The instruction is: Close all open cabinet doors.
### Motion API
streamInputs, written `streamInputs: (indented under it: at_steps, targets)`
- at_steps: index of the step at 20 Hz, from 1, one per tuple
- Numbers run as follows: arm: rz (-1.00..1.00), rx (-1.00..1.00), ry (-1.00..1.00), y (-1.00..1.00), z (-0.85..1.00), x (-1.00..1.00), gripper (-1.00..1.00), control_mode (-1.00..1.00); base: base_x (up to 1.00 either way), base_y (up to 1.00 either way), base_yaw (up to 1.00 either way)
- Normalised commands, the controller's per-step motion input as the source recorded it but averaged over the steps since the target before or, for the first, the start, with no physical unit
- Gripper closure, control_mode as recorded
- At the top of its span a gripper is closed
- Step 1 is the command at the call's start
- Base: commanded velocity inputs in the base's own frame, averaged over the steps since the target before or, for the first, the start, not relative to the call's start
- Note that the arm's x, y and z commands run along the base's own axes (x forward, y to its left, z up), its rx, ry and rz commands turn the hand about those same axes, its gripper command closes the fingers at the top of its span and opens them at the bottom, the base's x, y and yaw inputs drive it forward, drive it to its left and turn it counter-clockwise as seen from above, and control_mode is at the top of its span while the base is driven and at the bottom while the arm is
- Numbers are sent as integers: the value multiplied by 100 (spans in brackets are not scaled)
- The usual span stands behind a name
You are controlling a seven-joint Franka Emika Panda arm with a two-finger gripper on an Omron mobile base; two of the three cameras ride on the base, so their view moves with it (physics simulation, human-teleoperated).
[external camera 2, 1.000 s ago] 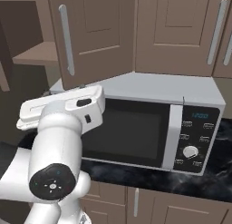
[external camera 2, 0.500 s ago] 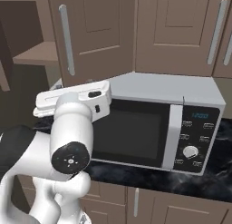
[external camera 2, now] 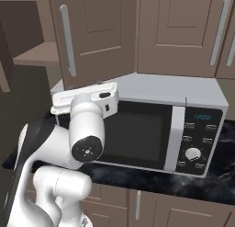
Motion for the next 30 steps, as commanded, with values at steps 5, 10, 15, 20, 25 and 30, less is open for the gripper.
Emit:
streamInputs:
  at_steps: [5, 10, 15, 20, 25, 30]
  targets:
    - [0, 0, -3, 1, -8, 57, -100, -100, 0, 0, 0]
    - [0, 0, 0, 10, 0, 47, -100, -100, 0, 0, 0]
    - [0, 0, 0, 7, 0, 33, -100, -100, 0, 0, 0]
    - [0, 0, 0, 1, 0, 28, -100, -100, 0, 0, 0]
    - [0, 0, 0, 0, -1, 25, -100, -100, 0, 0, 0]
    - [0, 0, 0, 0, -11, 22, -100, -100, 0, 0, 0]
